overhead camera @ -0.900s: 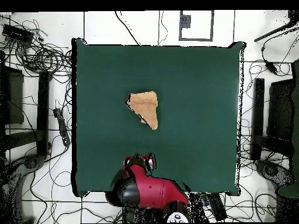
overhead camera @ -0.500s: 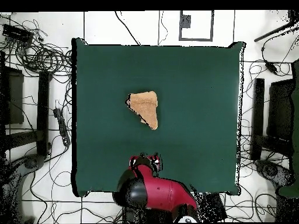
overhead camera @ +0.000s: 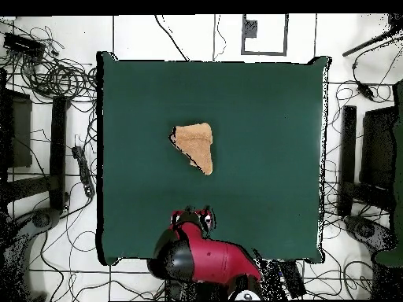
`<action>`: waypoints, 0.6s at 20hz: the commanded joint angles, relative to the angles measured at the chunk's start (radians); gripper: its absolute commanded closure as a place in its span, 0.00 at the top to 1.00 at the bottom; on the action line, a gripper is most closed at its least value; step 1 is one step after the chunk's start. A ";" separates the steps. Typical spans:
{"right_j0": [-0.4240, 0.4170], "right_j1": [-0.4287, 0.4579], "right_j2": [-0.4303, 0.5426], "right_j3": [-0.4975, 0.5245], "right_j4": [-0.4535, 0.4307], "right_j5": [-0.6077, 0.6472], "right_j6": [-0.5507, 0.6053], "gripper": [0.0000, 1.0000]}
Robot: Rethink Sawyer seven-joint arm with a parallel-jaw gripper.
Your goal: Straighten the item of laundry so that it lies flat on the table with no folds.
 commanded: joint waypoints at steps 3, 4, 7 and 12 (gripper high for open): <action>0.070 0.106 0.046 -0.057 0.103 -0.052 0.257 1.00; 0.075 0.113 0.044 -0.067 0.103 -0.042 0.247 1.00; 0.069 0.124 0.050 -0.075 0.119 -0.041 0.251 1.00; 0.073 0.153 0.039 -0.117 0.119 -0.006 0.216 1.00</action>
